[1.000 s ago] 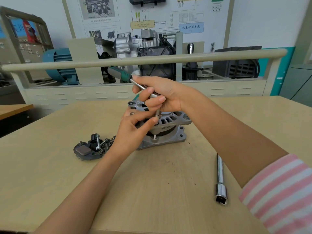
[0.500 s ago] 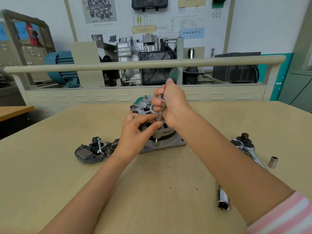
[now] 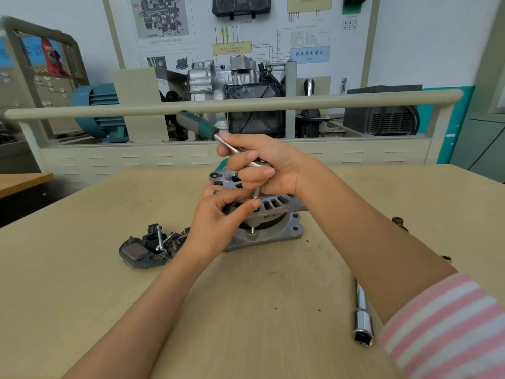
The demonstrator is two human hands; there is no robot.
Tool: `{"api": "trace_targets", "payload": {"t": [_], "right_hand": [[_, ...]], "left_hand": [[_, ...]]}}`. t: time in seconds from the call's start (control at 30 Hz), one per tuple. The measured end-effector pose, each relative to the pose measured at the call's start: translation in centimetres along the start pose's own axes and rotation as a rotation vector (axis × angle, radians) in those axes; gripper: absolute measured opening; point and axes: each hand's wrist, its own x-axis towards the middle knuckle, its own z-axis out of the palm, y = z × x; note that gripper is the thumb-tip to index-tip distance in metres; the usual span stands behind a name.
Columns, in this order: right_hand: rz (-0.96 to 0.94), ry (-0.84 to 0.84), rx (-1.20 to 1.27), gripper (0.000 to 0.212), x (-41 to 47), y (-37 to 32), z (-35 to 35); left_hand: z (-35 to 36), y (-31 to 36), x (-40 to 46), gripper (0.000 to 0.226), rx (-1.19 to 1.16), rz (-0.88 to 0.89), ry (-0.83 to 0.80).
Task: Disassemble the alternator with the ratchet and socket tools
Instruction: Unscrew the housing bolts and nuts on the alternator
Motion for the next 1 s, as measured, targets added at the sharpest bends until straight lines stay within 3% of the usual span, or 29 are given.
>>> {"api": "trace_targets", "payload": {"t": [0.07, 0.17, 0.23, 0.37, 0.57, 0.7, 0.77, 0.9, 0.93, 1.0], "right_hand": [[-0.150, 0.201, 0.102, 0.031, 0.1, 0.7, 0.5], [-0.527, 0.697, 0.310, 0.031, 0.5, 2.8, 1.7], [-0.675, 0.836, 0.400, 0.031, 0.8, 3.6, 2.3], [-0.476, 0.699, 0.286, 0.034, 0.5, 2.5, 1.7], [-0.001, 0.051, 0.020, 0.032, 0.2, 0.2, -0.1], [0.024, -0.014, 0.044, 0.031, -0.1, 0.3, 0.1], [-0.086, 0.141, 0.095, 0.030, -0.2, 0.7, 0.6], [-0.567, 0.879, 0.230, 0.031, 0.7, 3.4, 2.9], [-0.631, 0.952, 0.263, 0.030, 0.9, 3.6, 3.3], [-0.593, 0.925, 0.276, 0.030, 1.0, 3.4, 3.3]], "left_hand": [[0.1, 0.0, 0.0, 0.024, 0.003, -0.005, 0.013], [0.1, 0.0, -0.1, 0.025, 0.029, 0.000, 0.033], [0.1, 0.1, -0.1, 0.028, 0.047, 0.006, 0.025], [0.2, 0.4, -0.1, 0.022, 0.041, -0.006, 0.031], [0.1, 0.5, -0.2, 0.018, 0.025, -0.007, 0.003], [0.1, 0.4, -0.1, 0.004, -0.002, 0.005, -0.001], [0.1, 0.3, 0.0, 0.008, -0.011, 0.004, 0.015], [0.3, -0.1, 0.1, 0.038, 0.052, 0.015, 0.051], [0.3, -0.1, 0.1, 0.044, 0.066, 0.013, 0.047], [0.3, -0.2, 0.0, 0.041, 0.041, 0.004, 0.051]]}}
